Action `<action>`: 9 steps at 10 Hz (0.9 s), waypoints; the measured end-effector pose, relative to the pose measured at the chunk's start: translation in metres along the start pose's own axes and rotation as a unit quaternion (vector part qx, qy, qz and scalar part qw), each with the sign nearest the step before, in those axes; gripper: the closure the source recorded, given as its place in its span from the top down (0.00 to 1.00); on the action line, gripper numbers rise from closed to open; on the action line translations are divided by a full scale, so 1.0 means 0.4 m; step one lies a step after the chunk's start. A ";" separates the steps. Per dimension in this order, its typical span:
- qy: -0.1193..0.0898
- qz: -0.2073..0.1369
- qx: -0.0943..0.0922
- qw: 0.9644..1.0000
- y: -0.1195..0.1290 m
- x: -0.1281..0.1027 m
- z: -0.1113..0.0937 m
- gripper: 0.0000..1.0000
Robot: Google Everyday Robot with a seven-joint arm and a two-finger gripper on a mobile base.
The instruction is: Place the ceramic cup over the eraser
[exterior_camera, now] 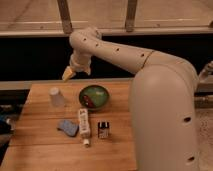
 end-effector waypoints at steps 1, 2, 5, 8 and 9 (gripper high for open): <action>0.007 -0.007 0.000 1.000 0.000 -0.002 0.012 0.80; 0.014 -0.021 -0.003 1.000 0.018 -0.013 0.042 0.80; 0.021 -0.061 -0.015 0.998 0.092 -0.072 0.100 0.80; 0.018 -0.086 -0.035 0.996 0.115 -0.071 0.134 0.80; 0.010 -0.100 -0.045 0.994 0.135 -0.066 0.151 0.80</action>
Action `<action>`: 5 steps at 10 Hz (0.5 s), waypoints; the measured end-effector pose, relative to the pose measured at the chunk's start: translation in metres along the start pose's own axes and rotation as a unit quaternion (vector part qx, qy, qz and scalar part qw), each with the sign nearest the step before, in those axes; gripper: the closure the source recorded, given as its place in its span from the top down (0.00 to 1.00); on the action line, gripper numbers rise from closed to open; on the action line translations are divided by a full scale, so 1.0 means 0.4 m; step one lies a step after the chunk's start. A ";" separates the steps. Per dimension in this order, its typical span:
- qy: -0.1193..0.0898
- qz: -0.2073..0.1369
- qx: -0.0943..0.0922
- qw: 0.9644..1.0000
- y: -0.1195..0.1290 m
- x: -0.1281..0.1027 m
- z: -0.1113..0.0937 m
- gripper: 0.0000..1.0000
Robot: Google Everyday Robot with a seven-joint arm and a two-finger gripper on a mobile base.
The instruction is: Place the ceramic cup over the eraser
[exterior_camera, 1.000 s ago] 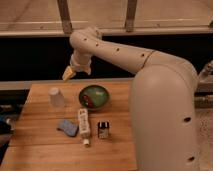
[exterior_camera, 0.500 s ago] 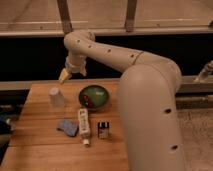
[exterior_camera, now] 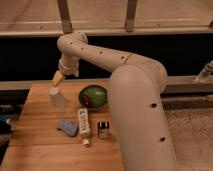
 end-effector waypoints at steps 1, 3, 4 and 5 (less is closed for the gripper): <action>-0.013 -0.020 -0.008 1.000 0.020 0.004 0.018 0.80; -0.043 -0.072 -0.020 0.996 0.065 -0.004 0.046 0.80; -0.049 -0.088 -0.027 0.995 0.085 -0.015 0.059 0.80; -0.054 -0.092 -0.032 0.994 0.086 -0.018 0.063 0.80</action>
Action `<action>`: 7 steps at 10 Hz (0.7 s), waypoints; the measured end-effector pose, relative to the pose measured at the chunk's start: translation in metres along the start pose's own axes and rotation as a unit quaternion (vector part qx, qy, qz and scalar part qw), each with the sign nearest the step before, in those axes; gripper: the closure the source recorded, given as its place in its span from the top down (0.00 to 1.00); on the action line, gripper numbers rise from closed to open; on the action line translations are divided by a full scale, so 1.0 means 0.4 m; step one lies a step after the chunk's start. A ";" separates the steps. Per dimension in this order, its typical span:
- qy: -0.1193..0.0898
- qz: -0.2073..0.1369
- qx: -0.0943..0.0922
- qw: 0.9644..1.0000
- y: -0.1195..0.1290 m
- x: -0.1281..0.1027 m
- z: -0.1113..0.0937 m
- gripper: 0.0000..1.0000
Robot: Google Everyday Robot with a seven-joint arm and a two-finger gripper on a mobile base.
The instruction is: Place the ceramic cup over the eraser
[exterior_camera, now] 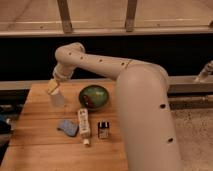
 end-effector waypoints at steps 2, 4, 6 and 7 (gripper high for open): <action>-0.004 -0.006 -0.007 1.000 0.017 -0.014 0.010 0.80; -0.004 -0.003 -0.004 1.000 0.006 -0.008 0.006 0.80; -0.003 -0.004 -0.006 1.000 0.007 -0.010 0.008 0.80; 0.000 -0.007 -0.008 1.000 0.006 -0.012 0.014 0.80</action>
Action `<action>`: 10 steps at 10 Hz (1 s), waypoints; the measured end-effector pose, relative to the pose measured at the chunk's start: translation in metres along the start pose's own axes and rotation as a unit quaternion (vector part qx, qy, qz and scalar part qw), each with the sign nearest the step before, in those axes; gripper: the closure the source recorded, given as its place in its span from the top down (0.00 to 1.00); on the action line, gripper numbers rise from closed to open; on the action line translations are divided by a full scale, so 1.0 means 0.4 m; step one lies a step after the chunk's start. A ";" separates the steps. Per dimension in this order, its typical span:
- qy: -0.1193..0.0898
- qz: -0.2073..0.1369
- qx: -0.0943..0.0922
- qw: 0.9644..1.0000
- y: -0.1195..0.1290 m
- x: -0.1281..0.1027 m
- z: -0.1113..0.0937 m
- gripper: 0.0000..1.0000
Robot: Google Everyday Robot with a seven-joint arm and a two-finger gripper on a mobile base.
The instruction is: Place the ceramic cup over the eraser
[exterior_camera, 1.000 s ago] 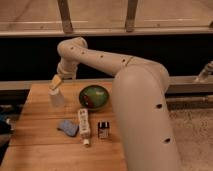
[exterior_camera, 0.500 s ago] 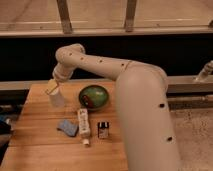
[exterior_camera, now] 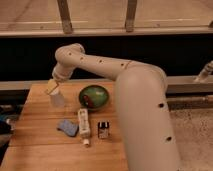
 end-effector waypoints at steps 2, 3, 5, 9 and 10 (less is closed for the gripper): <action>0.011 -0.012 -0.010 1.000 0.018 -0.036 0.045 0.80; 0.014 -0.014 -0.012 1.000 0.019 -0.044 0.055 0.80; 0.024 -0.019 -0.012 0.999 0.013 -0.042 0.069 0.80; 0.068 -0.024 -0.005 0.997 0.010 -0.032 0.113 0.80; 0.071 -0.021 -0.003 0.997 -0.001 -0.024 0.121 0.80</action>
